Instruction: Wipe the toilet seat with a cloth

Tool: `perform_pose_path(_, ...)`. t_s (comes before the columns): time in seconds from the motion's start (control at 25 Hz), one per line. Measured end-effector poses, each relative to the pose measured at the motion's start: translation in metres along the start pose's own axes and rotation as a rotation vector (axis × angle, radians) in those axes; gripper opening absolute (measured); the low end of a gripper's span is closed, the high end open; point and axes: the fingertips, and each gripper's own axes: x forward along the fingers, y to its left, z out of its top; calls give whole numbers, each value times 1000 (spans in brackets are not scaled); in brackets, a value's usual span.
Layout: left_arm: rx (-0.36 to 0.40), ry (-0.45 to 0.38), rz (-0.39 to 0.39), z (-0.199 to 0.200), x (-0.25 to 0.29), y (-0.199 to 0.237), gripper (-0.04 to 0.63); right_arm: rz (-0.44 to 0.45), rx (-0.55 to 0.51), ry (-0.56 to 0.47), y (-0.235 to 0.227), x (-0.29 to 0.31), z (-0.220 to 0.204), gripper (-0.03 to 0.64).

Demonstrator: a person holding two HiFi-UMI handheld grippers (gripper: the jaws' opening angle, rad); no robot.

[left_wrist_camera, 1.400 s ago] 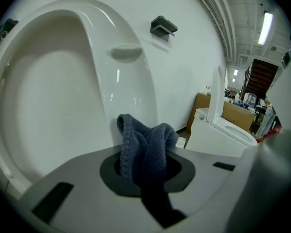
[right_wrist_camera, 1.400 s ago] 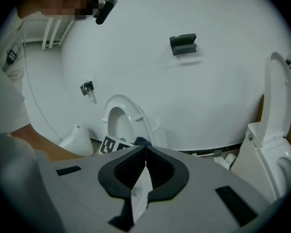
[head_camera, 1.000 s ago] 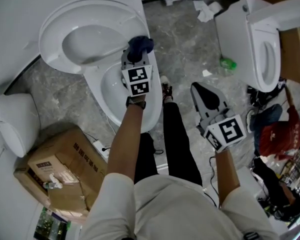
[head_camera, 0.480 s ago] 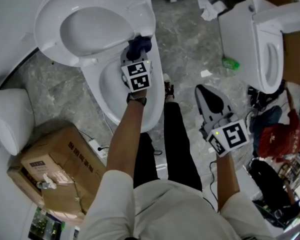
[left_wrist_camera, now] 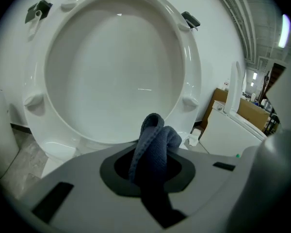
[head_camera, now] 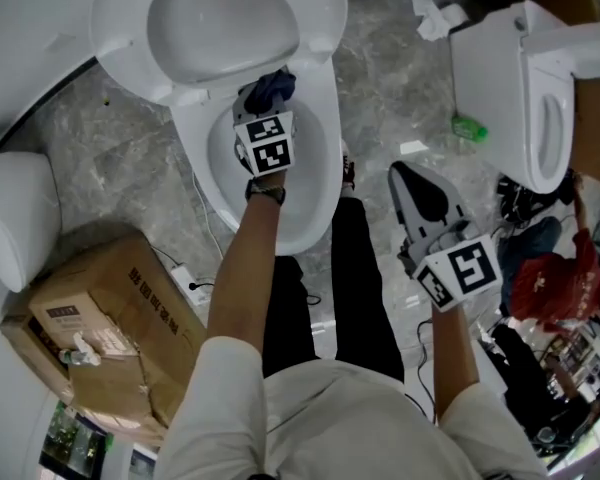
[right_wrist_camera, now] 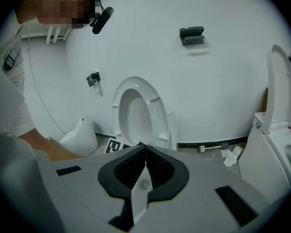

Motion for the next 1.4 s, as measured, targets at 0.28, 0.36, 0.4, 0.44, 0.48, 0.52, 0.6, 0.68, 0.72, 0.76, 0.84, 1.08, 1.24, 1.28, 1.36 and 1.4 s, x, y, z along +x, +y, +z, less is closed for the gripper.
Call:
perform_pose_path(0.28,-30,-21,53,-6,-21,40,46,57,-46,3,29,20,8,29)
perform_pose_path(0.36,-34,-32,74,-6,-27,55,46,62,-53,5,34,23,9,29)
perform_pose_path(0.4,-35,-34,84,-6,-31,62,46,64,-55,5,36,24,9,29)
perform_pose_path(0.44,-34,-35,92,-5,-33,69,46,66,-56,5,39,25,9,29)
perform_pose_path(0.48,-31,-35,100,-4,-35,76,46,68,-56,4,41,25,10,29)
perform_pose_path(0.52,-26,-37,106,-3,-38,82,46,70,-55,3,43,26,10,29)
perform_pose_path(0.6,-20,-46,122,1,-42,95,46,77,-59,3,48,28,11,29)
perform_pose_path(0.68,-28,-64,143,8,-49,107,46,86,-66,5,53,30,11,29)
perform_pose_path(0.72,-35,-73,154,12,-52,113,46,90,-69,7,55,31,11,29)
perform_pose_path(0.76,-43,-82,163,16,-55,118,46,93,-72,10,57,31,11,29)
perform_pose_path(0.84,-53,-94,169,26,-61,126,46,100,-72,12,62,34,14,29)
perform_pose_path(1.08,-58,-102,158,47,-74,143,44,142,-88,-9,88,50,38,29)
perform_pose_path(1.24,-86,-134,181,60,-85,152,46,177,-102,-16,102,59,50,29)
perform_pose_path(1.28,-86,-140,186,66,-87,154,44,183,-104,-16,104,61,51,29)
perform_pose_path(1.36,-81,-141,185,76,-87,158,46,192,-105,-14,108,65,54,29)
perform_pose_path(1.4,-80,-137,181,79,-86,160,44,195,-104,-13,110,66,55,29)
